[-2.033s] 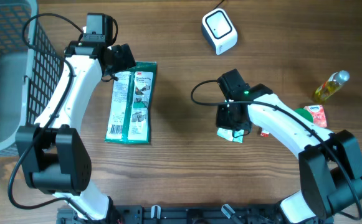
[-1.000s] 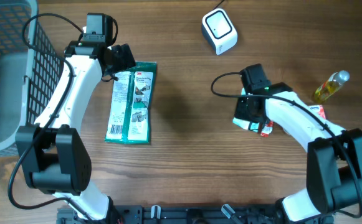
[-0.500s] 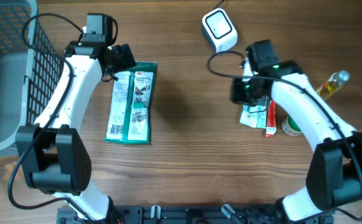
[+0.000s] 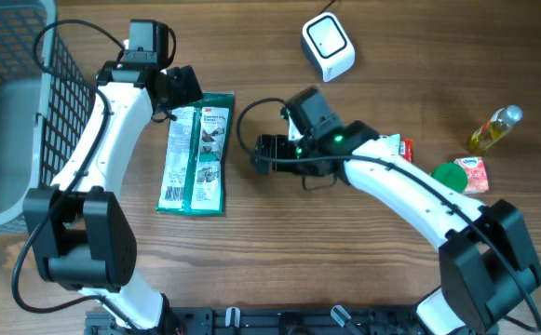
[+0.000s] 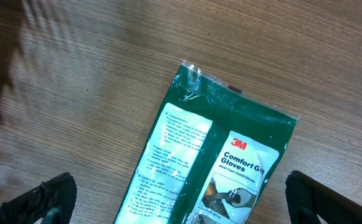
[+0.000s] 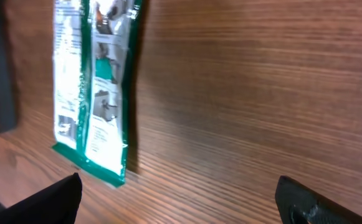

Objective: Scan the item barcode

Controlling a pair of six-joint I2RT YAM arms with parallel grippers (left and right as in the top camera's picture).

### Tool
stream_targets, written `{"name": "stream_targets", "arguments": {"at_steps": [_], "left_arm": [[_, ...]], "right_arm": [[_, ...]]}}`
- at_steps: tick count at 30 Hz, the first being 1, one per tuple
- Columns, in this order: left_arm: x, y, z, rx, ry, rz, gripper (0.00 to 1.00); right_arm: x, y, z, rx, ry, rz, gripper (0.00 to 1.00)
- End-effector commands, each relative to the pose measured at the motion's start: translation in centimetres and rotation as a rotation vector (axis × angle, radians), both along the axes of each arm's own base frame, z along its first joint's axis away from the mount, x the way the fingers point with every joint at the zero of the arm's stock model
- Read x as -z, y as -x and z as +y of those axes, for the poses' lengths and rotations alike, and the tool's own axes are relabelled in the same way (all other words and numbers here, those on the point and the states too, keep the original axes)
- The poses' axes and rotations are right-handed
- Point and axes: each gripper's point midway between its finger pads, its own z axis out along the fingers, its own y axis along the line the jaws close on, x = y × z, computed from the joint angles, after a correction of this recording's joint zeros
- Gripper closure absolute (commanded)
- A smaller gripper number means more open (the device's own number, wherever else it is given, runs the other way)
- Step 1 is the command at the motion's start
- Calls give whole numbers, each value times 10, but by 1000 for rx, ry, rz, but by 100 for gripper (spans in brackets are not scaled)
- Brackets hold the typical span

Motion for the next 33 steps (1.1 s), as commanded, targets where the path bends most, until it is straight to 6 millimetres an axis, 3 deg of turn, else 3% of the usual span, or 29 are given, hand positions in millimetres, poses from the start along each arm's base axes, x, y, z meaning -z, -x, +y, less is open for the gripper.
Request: {"name": "stream_targets", "arguments": {"at_steps": [1,15,19,24,27,33], "left_arm": [[-3,-2,2,-1,-10,-9,0],[-3,-2,2,0,-10,-8,0],[-14,-21,0,-1,-2,-99,0],[-14,-22,0,-2,-1,-103,0],[-6,-9,-15,38,79,-37,0],[1,10,12,-21,-61,40,0]], "right_arm": [[10,-6,-11,70,56,-6,0],[13,-20,-26,123,134,-69,0],[13,-20,-26,123,134,-69,0],[13,-20,-26,123,134,-69,0],[13,-20,-26,123,134,-69,0],[13,-20,-26,123,134,-69,0]]}}
